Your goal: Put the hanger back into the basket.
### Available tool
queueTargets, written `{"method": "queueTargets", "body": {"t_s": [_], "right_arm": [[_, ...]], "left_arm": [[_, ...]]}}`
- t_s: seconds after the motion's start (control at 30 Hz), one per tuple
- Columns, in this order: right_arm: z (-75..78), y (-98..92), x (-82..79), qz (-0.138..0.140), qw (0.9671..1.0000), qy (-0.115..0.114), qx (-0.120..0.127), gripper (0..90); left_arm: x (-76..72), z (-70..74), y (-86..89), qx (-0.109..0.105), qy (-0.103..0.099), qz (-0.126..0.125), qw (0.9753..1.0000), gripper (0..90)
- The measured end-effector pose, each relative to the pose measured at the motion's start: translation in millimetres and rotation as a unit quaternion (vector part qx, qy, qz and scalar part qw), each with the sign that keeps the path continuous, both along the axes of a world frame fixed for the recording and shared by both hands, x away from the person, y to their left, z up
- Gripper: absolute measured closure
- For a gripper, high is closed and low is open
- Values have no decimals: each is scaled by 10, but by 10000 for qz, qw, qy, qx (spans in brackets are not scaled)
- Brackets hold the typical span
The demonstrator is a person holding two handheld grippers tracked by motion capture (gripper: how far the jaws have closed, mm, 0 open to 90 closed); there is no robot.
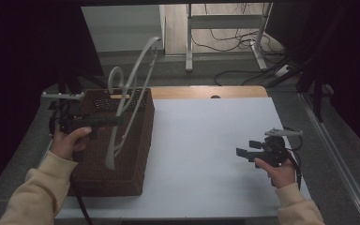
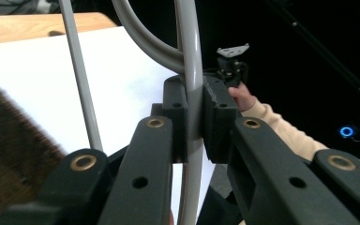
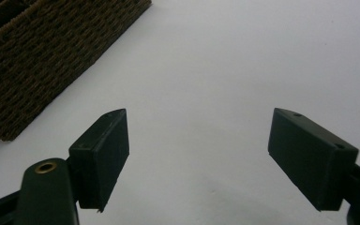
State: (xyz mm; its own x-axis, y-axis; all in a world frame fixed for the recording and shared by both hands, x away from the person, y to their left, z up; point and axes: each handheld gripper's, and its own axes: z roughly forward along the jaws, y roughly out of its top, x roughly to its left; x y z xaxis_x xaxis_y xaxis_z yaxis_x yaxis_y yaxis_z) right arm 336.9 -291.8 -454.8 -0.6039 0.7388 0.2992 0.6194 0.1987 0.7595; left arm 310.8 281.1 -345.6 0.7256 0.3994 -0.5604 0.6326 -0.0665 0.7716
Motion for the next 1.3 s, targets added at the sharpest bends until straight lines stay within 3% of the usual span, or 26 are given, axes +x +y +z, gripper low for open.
{"method": "queueTargets", "body": {"t_s": [0.2, 0.6, 0.9, 1.13, 1.3], "right_arm": [[-16, 24, 6, 1, 10000, 36, -19, 206], [-42, 21, 9, -35, 9999, 86, -54, 207], [-45, 9, 8, -121, 9999, 86, -49, 207], [-53, 19, 14, -97, 9999, 91, -43, 207], [-60, 24, 18, -85, 9999, 111, -64, 207]], "left_arm": [[41, -94, 243, 172, 19, 90, 9998, 815], [115, -250, 473, 532, 92, 55, 9985, 815], [64, -421, 615, 736, 190, -24, 9971, 814], [11, -576, 700, 1071, 364, -121, 9935, 814], [-14, -728, 741, 1193, 540, -173, 9912, 814]]}}
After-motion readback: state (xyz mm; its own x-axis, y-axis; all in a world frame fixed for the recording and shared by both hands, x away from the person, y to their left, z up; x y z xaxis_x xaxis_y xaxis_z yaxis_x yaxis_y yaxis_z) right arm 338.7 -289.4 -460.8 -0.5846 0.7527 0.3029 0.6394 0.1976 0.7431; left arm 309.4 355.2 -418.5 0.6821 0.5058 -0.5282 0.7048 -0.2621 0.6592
